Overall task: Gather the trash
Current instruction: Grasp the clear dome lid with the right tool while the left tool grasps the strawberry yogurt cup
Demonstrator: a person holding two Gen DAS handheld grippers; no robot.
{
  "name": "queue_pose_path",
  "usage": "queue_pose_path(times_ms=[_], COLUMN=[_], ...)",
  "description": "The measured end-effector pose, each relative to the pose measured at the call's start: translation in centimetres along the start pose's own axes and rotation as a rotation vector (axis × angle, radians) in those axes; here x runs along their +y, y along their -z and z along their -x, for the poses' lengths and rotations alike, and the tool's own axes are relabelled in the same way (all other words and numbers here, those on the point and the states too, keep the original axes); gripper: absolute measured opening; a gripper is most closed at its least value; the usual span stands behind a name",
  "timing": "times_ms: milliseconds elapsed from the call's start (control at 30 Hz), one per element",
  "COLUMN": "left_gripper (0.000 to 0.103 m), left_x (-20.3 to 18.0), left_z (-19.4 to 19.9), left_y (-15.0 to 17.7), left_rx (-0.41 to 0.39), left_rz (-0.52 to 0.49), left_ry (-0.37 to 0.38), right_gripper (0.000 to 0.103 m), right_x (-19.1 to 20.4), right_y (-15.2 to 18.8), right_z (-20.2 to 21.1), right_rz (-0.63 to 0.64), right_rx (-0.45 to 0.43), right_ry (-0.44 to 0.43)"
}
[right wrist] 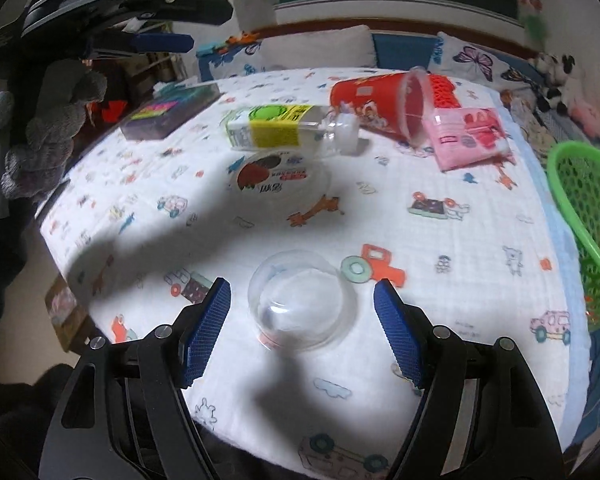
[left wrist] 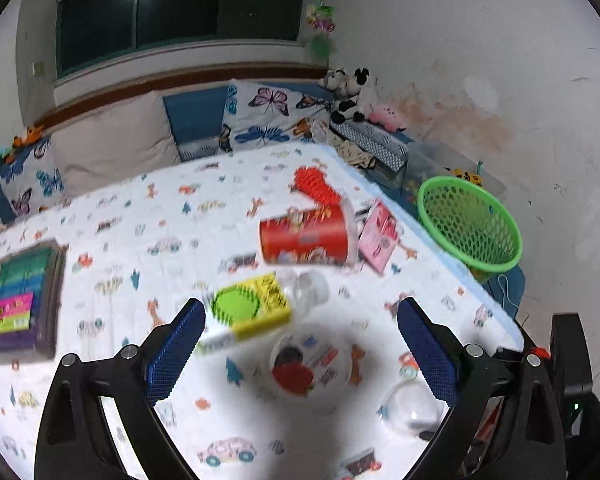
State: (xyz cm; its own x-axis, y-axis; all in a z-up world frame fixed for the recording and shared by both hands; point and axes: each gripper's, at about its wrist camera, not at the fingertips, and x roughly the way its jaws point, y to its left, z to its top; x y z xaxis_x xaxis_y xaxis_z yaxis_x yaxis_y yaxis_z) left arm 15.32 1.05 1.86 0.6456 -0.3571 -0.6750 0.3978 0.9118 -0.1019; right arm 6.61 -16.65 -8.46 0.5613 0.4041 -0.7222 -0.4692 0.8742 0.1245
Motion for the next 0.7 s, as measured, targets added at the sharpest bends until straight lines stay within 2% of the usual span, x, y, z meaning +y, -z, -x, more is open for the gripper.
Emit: queue_pose_path(times_ms=[133, 200, 367, 700], left_gripper=[0.094, 0.094, 0.094, 0.094], left_x=[0.5, 0.6, 0.6, -0.9], left_z=[-0.6, -1.1, -2.7, -6.6], left_y=[2.3, 2.9, 4.4, 5.6], left_rx=[0.041, 0.056, 0.098, 0.177], left_rz=[0.017, 0.021, 0.03, -0.011], left_ry=[-0.002, 0.0, 0.002, -0.012], right_gripper=[0.07, 0.065, 0.059, 0.059], right_x=[0.4, 0.7, 0.7, -0.2], right_y=[0.1, 0.3, 0.4, 0.4], right_z=[-1.4, -1.8, -2.2, -1.4], right_rz=[0.017, 0.029, 0.039, -0.005], right_rx=[0.031, 0.042, 0.05, 0.034], right_ry=[-0.002, 0.007, 0.032, 0.007])
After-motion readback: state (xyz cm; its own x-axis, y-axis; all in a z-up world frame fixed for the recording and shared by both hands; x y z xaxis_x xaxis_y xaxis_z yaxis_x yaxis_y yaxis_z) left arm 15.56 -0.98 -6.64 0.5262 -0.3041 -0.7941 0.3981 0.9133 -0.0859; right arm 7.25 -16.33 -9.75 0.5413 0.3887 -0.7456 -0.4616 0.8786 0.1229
